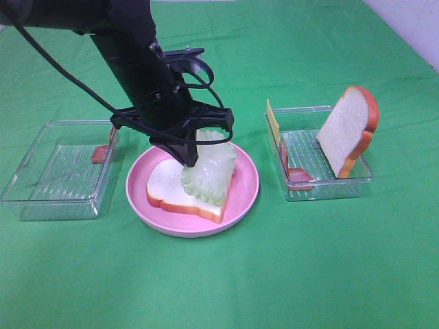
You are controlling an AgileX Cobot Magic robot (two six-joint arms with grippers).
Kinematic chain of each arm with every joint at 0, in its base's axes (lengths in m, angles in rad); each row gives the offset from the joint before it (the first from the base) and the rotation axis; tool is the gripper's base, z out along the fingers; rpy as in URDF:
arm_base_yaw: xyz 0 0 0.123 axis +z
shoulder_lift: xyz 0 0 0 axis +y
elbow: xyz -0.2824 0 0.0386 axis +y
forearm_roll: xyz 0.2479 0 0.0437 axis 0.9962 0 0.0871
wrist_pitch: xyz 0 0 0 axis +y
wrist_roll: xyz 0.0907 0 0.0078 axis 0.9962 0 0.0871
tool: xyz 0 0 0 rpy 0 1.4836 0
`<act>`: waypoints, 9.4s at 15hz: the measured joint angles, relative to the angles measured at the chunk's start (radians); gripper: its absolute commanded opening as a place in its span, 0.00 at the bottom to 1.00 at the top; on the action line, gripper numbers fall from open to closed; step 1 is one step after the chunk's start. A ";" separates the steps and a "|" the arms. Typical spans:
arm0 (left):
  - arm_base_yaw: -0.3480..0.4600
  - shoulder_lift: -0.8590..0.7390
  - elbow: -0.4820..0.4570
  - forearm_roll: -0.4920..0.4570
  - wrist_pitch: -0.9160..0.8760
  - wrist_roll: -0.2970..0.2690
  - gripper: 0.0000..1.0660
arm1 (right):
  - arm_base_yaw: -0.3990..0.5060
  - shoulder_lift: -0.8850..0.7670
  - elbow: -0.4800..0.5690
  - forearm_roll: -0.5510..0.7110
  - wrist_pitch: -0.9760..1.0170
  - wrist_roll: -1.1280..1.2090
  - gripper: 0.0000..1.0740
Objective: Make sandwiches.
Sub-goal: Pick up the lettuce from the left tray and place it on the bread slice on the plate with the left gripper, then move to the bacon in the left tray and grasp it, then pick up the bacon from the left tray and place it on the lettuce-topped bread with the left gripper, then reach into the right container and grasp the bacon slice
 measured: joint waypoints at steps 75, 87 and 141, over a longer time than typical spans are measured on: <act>-0.029 0.195 -0.525 -0.037 0.313 -0.025 0.00 | 0.000 0.000 0.000 0.000 0.000 0.000 0.72; -0.029 0.195 -0.424 0.258 0.318 -0.179 0.00 | 0.000 0.000 0.000 0.000 0.000 0.000 0.72; 0.056 -1.332 0.683 0.382 0.318 -0.133 0.77 | 0.000 0.000 0.000 0.000 0.000 0.000 0.72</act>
